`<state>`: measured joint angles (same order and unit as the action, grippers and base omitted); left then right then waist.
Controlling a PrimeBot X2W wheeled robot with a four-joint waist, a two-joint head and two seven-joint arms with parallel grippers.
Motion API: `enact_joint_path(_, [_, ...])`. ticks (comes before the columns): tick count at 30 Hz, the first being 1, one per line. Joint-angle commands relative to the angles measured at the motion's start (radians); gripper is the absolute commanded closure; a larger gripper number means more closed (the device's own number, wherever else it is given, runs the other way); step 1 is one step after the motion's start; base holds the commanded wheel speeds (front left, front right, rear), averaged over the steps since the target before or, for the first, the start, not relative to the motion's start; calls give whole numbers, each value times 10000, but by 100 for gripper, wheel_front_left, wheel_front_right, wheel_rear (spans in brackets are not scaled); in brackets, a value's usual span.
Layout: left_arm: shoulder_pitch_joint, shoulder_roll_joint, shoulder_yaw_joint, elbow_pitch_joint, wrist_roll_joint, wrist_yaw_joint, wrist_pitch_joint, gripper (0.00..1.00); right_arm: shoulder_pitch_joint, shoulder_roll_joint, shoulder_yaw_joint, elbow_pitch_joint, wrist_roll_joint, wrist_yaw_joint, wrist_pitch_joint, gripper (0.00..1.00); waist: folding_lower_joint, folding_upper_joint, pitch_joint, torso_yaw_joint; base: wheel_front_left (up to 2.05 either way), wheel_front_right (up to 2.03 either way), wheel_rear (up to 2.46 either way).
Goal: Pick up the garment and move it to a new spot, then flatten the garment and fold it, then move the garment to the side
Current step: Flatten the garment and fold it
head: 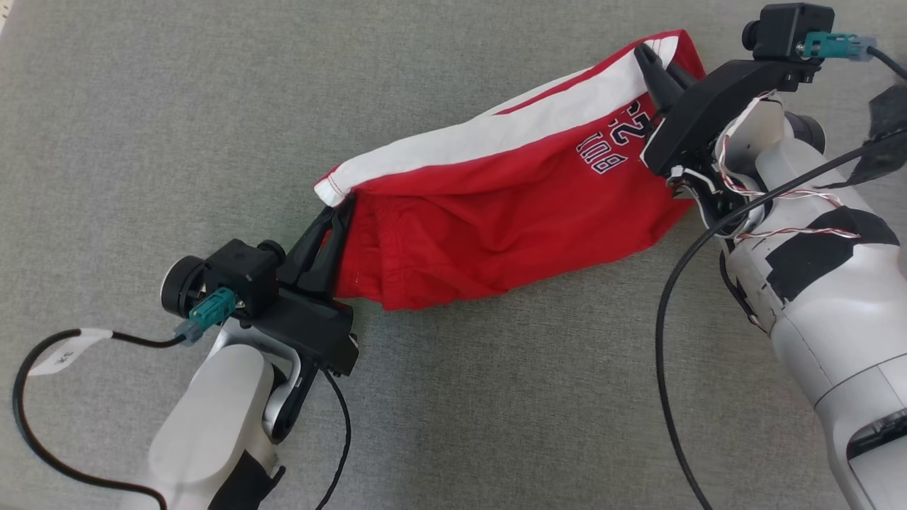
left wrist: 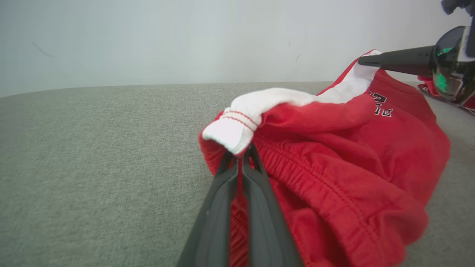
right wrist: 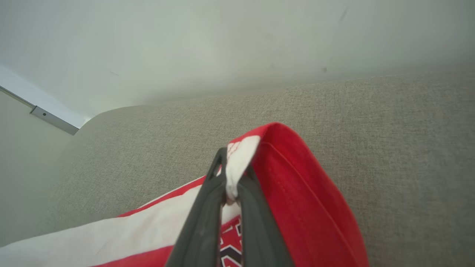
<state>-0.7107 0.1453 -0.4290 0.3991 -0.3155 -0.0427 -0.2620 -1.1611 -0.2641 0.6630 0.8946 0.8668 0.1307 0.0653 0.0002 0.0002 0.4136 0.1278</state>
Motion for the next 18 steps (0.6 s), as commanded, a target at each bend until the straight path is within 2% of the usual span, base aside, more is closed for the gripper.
enact_joint_path(1, [-102,-66,101,107,109,-52,-41,95,-172,91,154,212,69,1,-235,54,-2,-2,72,122,0,0,0])
enact_joint_path(2, [-105,-86,123,163,166,-70,-41,56,-198,108,223,342,113,1,-320,0,-2,-2,56,128,0,0,0])
enact_joint_path(3, [-106,-118,158,214,197,-63,-41,0,-198,112,304,465,177,1,-378,0,-2,-2,28,131,0,0,0])
enact_joint_path(9, [384,-176,427,118,425,-50,-39,0,43,11,795,690,551,1,-737,0,-2,-2,-379,-14,0,0,0])
enact_joint_path(18, [1932,-117,1077,-1361,988,324,-41,0,843,-395,1484,7,1221,3,-1477,0,-2,-2,-1213,-237,0,0,0])
